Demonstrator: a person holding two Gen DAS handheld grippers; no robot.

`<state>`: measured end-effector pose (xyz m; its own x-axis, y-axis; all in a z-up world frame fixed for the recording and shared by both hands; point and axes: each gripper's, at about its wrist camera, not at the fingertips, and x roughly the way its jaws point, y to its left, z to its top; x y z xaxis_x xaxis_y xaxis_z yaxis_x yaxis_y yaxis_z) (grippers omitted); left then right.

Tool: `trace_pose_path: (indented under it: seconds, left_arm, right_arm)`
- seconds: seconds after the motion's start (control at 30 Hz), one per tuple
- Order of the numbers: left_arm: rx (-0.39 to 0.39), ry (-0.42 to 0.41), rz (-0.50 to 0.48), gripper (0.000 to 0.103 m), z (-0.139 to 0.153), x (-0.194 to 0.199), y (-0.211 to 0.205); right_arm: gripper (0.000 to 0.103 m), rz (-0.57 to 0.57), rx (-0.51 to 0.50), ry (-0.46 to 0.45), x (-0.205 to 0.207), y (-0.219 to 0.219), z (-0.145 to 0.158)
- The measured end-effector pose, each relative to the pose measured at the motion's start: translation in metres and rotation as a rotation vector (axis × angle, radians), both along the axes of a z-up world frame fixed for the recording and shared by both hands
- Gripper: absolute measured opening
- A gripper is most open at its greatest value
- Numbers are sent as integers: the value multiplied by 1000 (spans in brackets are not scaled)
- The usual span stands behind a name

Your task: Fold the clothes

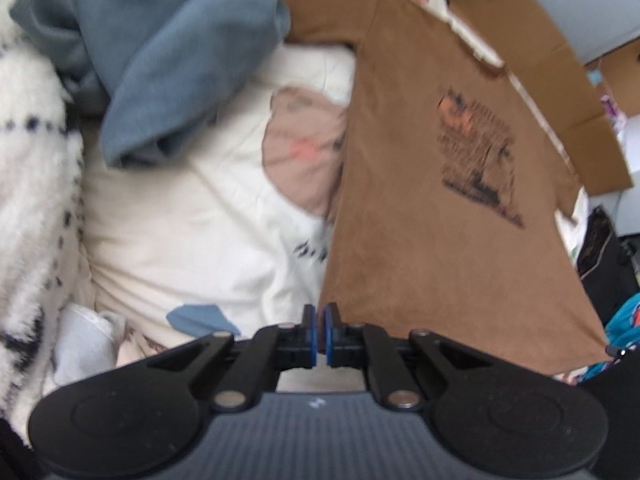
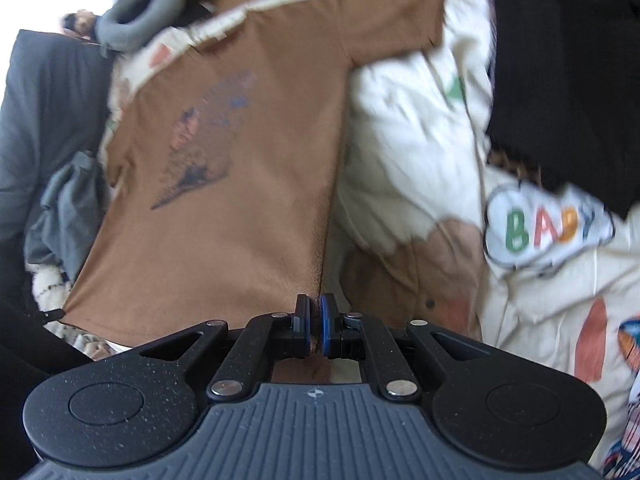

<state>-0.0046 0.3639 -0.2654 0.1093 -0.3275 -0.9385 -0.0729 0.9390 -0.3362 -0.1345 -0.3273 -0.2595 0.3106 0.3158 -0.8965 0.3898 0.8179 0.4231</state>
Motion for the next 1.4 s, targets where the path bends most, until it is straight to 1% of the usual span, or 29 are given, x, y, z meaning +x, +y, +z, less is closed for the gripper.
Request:
trace_pose_path:
  seconds: [0.1,0.3,0.53,0.67,0.8,0.93,0.97,1.0,1.07,1.13,1.23,1.4]
  left_arm:
    - [21,43,-26,4,-24,-1,-4]
    - [55,102,-75,4,-65,-5,-8]
    - [96,154,-114,4,-110,-10,-17]
    - [126,165,-130,4,-126,-11,-23]
    - [135,181,-108,8,-133,-10,-22]
    - [129,205,-82,9,-132,-7,-20]
    - [133,208,-80,14,-129,-7,-20]
    - [136,211,-77,17,-127,-6,-20]
    - [153,204,-89,31,-117,-5,-21]
    - [168,189,-100,36,-103,-2,-20]
    - [160,178,-89,37,-83,6,-18]
    - [172,116,-68,39,-46,28,-22]
  right_arm:
    - [3,-13,-9,56,-2,2,-24]
    - [3,20,-43,154,-1,14,-66]
    - [3,13,-59,231,-3,21,-114]
    - [3,15,-69,251,-5,24,-135]
    - [3,13,-82,260,-5,26,-150]
    - [4,16,-108,271,-3,31,-161]
    - [4,6,-109,277,-4,31,-164]
    - [5,-12,-103,284,-4,31,-167]
    - [6,-31,-101,287,-6,31,-167]
    - [8,-32,-108,283,-8,30,-162]
    - [12,-43,-118,276,-14,24,-149]
    - [13,-118,-111,235,-31,0,-120]
